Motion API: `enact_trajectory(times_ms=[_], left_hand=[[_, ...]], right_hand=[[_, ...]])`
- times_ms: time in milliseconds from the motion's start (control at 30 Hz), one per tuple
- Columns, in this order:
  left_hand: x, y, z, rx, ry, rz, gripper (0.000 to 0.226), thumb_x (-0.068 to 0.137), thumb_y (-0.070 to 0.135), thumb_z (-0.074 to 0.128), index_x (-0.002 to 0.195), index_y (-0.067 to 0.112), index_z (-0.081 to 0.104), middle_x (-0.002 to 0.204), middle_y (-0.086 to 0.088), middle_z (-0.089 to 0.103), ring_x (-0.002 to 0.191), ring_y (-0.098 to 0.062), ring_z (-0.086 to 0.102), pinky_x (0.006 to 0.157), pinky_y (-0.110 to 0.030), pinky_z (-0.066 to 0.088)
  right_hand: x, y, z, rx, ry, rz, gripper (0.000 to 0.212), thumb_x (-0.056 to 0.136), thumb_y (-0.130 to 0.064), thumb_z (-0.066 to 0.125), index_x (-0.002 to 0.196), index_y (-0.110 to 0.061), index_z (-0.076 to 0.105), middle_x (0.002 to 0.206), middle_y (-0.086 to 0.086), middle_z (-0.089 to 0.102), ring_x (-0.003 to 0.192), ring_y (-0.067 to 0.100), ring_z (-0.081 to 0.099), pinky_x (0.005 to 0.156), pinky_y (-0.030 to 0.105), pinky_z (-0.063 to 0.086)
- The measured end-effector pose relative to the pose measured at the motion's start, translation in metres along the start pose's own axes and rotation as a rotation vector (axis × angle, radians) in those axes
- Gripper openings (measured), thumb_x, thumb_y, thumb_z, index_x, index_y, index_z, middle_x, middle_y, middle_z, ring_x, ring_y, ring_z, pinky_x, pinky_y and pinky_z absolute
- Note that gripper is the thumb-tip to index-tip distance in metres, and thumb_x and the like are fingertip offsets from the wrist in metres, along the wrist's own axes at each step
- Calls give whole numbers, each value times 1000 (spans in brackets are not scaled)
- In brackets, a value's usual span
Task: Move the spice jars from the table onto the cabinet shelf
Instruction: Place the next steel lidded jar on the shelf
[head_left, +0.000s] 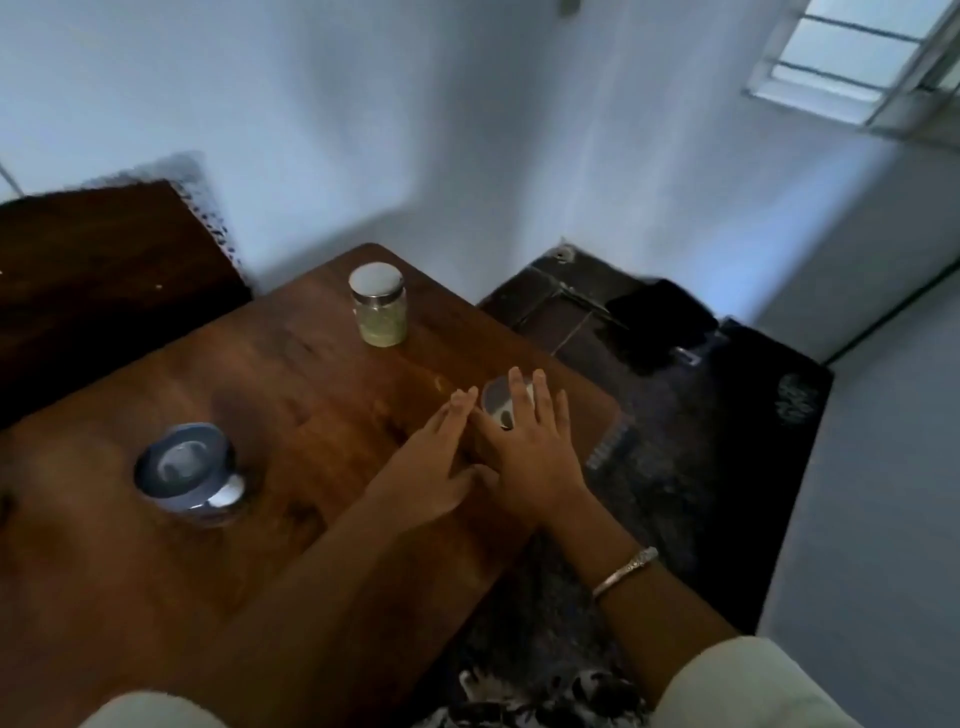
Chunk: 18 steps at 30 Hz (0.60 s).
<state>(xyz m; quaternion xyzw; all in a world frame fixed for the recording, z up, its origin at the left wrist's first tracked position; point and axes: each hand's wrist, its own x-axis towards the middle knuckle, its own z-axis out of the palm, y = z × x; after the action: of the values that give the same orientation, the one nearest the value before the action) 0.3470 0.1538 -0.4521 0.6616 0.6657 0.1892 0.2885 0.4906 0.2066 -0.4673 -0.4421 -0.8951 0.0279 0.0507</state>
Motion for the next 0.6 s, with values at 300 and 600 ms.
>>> enact_trajectory(times_ms=[300,600], left_hand=[[39,21,39,-21,24,-46,95,87,11,57,147,23,-16,158,-8,-12,141,-27,22,108,-36,35],[23,22,33,-339,104,-205,118,73,29,76,147,12,-14,149,-5,36,132,-20,41,101,-23,30]], right_hand=[[14,58,30,349,-65,4,72,85,-43,51,139,-52,4,153,24,3,130,45,33,100,59,37],[18,51,41,680,81,197,106,52,-58,75,138,-15,29,122,6,44,104,13,42,86,28,41]])
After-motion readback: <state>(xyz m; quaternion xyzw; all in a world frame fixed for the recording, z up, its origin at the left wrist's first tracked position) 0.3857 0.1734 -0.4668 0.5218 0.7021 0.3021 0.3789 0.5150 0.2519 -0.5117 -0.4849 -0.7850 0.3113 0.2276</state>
